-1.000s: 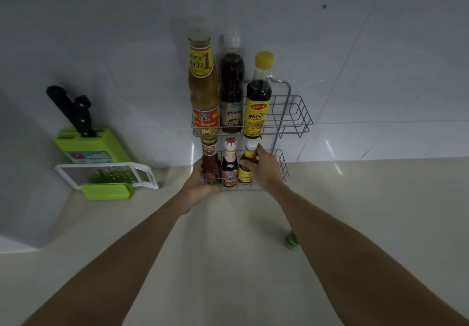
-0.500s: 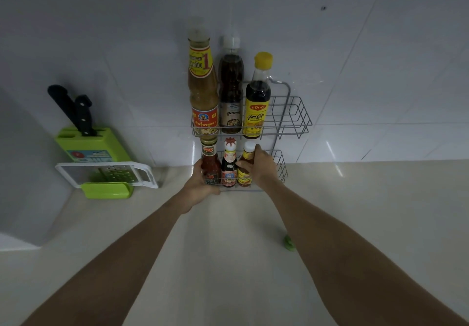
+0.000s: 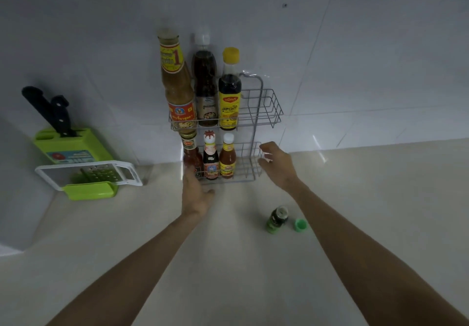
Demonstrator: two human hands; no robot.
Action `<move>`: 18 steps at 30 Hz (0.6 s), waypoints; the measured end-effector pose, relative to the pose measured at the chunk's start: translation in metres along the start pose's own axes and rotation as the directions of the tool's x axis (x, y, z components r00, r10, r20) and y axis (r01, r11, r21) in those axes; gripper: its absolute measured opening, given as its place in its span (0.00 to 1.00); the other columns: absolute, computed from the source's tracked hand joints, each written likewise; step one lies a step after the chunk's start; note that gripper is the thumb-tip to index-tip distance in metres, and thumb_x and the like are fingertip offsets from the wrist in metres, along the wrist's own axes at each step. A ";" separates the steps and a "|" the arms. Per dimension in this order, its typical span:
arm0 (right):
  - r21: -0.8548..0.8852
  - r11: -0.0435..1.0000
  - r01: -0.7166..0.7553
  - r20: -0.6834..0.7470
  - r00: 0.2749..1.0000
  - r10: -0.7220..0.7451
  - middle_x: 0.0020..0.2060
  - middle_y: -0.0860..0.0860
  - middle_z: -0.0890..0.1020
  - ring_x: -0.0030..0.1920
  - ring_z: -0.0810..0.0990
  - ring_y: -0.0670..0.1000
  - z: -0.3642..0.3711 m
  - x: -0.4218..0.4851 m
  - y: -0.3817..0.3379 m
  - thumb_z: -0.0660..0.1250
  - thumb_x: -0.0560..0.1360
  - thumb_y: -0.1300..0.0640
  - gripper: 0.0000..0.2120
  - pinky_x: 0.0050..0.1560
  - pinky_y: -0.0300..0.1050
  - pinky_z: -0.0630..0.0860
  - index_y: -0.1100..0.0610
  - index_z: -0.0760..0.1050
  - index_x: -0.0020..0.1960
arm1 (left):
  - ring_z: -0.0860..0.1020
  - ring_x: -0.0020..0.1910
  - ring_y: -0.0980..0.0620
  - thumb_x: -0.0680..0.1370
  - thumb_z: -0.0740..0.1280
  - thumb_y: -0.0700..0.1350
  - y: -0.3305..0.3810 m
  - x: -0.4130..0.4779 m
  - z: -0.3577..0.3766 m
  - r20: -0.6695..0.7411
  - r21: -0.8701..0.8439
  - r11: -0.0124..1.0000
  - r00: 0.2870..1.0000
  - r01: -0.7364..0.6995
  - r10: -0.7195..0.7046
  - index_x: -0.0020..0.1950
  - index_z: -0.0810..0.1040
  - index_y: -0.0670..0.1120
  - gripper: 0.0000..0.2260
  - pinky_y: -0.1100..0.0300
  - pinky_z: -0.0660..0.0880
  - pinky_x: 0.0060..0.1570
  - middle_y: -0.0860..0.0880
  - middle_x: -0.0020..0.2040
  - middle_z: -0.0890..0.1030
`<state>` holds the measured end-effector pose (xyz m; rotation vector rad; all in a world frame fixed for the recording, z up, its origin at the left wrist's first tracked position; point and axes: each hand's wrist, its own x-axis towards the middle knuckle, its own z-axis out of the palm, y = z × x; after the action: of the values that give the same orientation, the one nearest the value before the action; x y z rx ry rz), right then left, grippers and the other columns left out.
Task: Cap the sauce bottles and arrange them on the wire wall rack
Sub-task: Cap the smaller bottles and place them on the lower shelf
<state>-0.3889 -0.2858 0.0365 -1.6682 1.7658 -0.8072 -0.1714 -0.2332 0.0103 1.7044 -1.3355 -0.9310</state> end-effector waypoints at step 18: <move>-0.419 0.883 -0.210 0.117 0.952 0.282 0.63 0.54 0.74 0.64 0.70 0.58 -0.010 -0.122 0.165 0.69 0.74 0.52 0.23 0.55 0.49 0.72 0.52 0.69 0.67 | 0.75 0.60 0.49 0.69 0.74 0.39 0.006 -0.068 0.147 0.552 0.155 0.986 0.833 -0.058 -0.038 0.66 0.71 0.48 0.27 0.63 0.69 0.52 0.48 0.61 0.78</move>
<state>-0.4977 -0.1573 -0.0817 -1.6497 2.0600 -0.1777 -0.3167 -0.1860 -0.0432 1.6014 -1.8388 -1.4170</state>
